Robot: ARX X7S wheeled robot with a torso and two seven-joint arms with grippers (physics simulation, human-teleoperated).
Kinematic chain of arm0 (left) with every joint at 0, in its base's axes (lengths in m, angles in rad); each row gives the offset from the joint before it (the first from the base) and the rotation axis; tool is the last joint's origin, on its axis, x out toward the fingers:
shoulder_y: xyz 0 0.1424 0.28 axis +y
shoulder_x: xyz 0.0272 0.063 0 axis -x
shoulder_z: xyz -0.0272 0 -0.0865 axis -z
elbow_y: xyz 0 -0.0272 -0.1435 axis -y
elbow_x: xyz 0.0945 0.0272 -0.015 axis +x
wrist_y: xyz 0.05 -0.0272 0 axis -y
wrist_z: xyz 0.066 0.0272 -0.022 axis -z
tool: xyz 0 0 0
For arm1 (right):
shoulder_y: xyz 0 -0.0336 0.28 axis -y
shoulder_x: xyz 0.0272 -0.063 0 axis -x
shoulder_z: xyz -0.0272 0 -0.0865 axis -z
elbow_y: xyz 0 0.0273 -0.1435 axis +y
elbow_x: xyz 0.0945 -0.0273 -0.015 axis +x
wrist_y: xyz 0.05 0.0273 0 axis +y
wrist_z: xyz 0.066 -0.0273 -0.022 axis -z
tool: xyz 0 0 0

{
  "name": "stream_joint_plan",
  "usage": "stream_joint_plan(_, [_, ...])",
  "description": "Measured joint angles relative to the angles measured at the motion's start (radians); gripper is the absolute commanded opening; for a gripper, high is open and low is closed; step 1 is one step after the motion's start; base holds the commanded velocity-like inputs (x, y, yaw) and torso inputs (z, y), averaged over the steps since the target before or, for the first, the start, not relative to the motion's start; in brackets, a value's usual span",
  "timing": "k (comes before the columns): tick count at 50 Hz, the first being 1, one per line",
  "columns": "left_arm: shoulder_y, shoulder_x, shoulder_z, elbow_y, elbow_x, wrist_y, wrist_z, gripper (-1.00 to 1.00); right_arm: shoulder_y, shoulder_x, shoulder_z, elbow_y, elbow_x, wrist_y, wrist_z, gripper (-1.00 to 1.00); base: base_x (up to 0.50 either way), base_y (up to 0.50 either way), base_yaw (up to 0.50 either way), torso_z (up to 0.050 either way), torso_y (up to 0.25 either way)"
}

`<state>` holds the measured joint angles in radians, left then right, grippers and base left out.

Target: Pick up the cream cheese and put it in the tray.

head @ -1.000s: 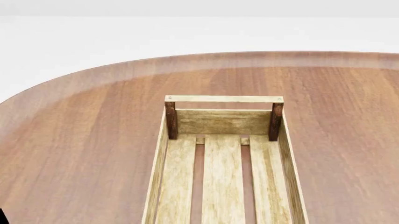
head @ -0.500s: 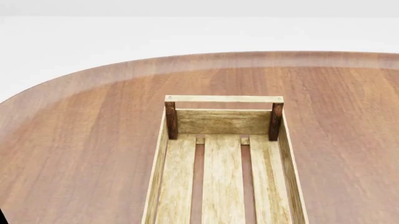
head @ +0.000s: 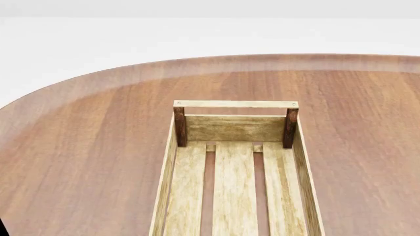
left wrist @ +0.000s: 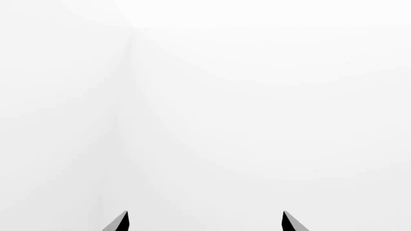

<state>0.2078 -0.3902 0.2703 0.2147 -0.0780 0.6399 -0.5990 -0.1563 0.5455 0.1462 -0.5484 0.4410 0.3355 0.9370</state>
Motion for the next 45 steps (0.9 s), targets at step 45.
stream_joint_plan(45, [-0.008,-0.007,0.011,-0.003,-0.006,-0.014,-0.003,1.00,0.478,0.091,-0.220,0.157,0.044,0.330,-0.084,-1.00,0.00,0.00,0.00,0.000,0.000])
